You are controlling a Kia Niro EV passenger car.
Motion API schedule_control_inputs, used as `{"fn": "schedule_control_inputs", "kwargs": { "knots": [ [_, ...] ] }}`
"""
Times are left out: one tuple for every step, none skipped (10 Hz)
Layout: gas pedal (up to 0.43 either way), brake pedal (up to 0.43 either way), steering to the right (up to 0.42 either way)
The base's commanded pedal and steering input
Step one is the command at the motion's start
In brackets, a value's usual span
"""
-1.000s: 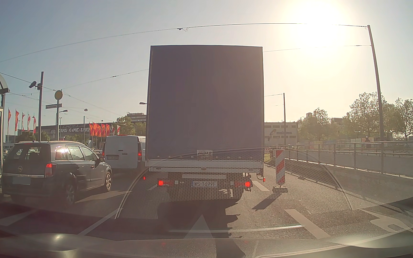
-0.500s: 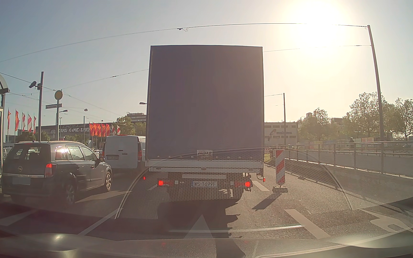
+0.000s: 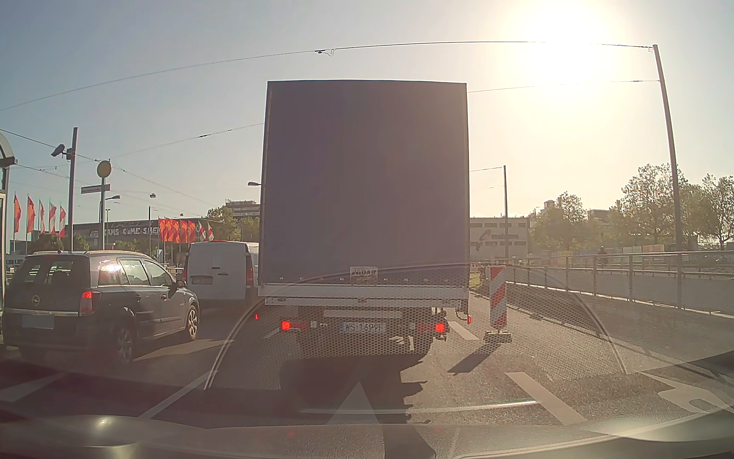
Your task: Follow the waypoints while adhering to traffic rules and regulations
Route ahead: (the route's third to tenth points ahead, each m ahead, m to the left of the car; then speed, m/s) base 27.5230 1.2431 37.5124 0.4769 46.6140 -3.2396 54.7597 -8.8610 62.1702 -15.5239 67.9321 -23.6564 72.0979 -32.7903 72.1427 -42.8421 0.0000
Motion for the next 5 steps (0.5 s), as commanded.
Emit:
{"fn": "schedule_control_inputs", "kwargs": {
  "knots": [
    [0.0, 0.0, 0.003],
    [0.0, 0.0, 0.003],
    [0.0, 0.0, 0.002],
    [0.0, 0.0, 0.003],
    [0.0, 0.0, 0.003]
  ]
}}
